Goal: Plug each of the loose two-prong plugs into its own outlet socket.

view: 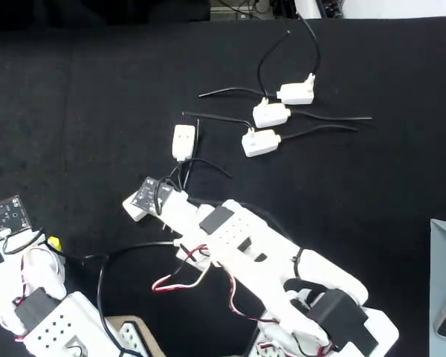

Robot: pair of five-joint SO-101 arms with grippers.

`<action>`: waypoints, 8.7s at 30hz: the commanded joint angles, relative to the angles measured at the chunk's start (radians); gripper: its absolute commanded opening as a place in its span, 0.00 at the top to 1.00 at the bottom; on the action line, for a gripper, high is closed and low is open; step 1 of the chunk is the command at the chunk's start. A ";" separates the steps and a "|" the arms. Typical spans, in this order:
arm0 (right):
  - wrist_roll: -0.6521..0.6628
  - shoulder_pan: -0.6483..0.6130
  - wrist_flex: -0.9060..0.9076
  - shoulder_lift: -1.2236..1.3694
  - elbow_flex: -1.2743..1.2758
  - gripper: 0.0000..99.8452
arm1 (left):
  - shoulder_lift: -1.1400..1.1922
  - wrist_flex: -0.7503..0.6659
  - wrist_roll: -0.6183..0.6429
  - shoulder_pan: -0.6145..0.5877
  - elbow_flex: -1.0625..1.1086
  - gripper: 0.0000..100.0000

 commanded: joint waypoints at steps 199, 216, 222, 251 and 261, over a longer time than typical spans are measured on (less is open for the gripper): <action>-0.005 0.408 0.061 0.211 -0.176 0.98 | -0.008 0.048 0.245 0.147 -0.143 0.74; -0.021 0.321 0.054 -0.041 -0.125 0.99 | -0.008 0.048 0.245 0.147 -0.143 0.74; -0.104 0.276 0.034 -0.137 -0.157 0.99 | -0.008 0.035 0.247 0.168 -0.174 0.74; -0.328 -0.144 -0.051 -0.704 -0.071 0.99 | -0.008 -0.032 0.433 0.984 -0.521 0.74; -0.328 -0.137 -0.044 -0.697 -0.048 0.99 | -0.009 -0.005 0.400 0.947 -0.532 0.74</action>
